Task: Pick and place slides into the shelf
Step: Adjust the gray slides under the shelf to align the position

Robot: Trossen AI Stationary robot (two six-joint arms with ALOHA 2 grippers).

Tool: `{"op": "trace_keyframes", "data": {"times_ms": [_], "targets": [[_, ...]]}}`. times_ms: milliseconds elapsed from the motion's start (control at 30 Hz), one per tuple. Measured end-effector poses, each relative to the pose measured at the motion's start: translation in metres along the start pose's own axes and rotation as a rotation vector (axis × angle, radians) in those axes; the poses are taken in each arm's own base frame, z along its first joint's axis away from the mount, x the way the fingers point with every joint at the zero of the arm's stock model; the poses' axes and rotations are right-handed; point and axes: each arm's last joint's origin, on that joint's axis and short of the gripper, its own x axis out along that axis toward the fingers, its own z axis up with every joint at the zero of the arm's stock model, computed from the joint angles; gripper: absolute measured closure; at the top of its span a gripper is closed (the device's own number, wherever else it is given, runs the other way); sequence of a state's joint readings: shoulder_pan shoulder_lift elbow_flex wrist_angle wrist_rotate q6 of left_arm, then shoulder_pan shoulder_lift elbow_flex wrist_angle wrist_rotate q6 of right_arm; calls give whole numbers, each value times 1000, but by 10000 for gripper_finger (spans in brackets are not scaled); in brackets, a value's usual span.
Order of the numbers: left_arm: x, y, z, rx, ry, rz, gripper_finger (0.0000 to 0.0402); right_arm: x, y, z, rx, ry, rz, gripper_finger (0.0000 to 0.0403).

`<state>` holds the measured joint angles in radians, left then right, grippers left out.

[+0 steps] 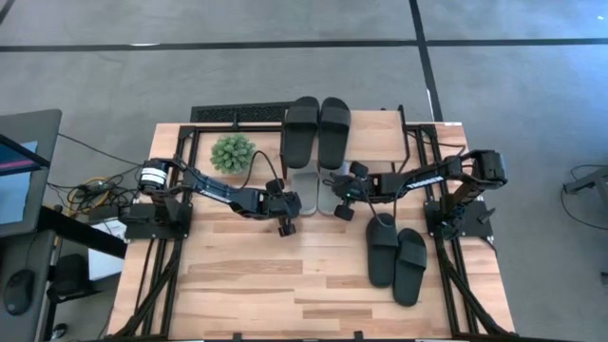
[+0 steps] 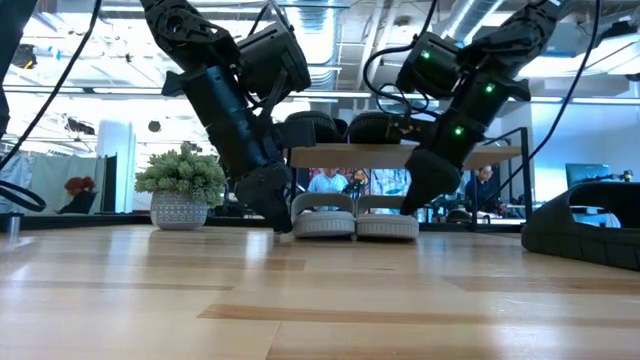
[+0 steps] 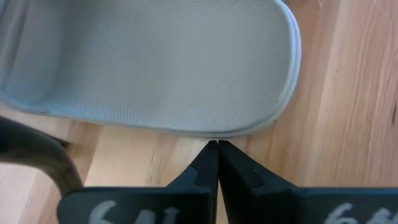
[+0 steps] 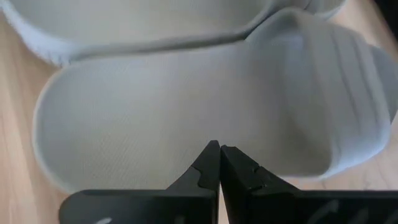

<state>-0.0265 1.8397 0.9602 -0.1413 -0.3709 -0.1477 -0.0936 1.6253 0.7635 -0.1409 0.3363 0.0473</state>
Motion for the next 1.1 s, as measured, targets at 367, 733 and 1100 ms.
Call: {"op": "trace_keyframes", "data": {"times_ms": [367,733,1100], "targets": [[0,0,0,-6,2,6,401,-7,14,-11,-36,89,-17,403],[0,0,0,-5,1,8,401,-20,21,-9,-21,50,-10,403],[0,0,0,-7,-3,7,401,-15,18,-20,-15,158,-43,403]]}}
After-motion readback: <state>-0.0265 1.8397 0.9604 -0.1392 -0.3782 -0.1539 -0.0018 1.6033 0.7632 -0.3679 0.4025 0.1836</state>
